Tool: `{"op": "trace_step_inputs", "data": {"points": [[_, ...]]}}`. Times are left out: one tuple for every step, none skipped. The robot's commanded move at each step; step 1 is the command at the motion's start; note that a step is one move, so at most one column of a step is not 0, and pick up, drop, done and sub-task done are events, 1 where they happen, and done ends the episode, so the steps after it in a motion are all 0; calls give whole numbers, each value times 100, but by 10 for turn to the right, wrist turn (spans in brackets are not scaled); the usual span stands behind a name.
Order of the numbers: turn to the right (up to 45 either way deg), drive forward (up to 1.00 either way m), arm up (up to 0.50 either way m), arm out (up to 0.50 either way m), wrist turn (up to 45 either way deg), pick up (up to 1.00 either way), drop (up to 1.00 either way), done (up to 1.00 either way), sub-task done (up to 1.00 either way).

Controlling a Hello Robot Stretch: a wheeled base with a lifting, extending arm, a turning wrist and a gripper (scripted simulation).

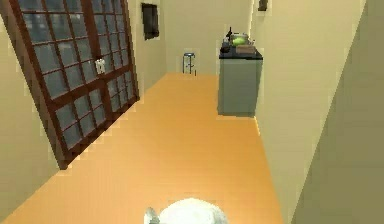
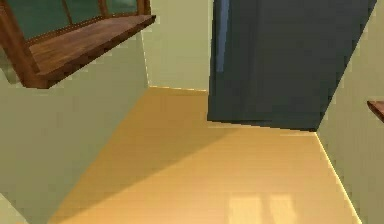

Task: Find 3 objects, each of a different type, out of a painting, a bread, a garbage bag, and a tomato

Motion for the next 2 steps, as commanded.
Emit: {"op": "trace_step_inputs", "data": {"points": [[0, 0, 0, 0, 0, 0, 0, 0, 100], [-450, 0, 0, 0, 0, 0, 0, 0, 0]]}}
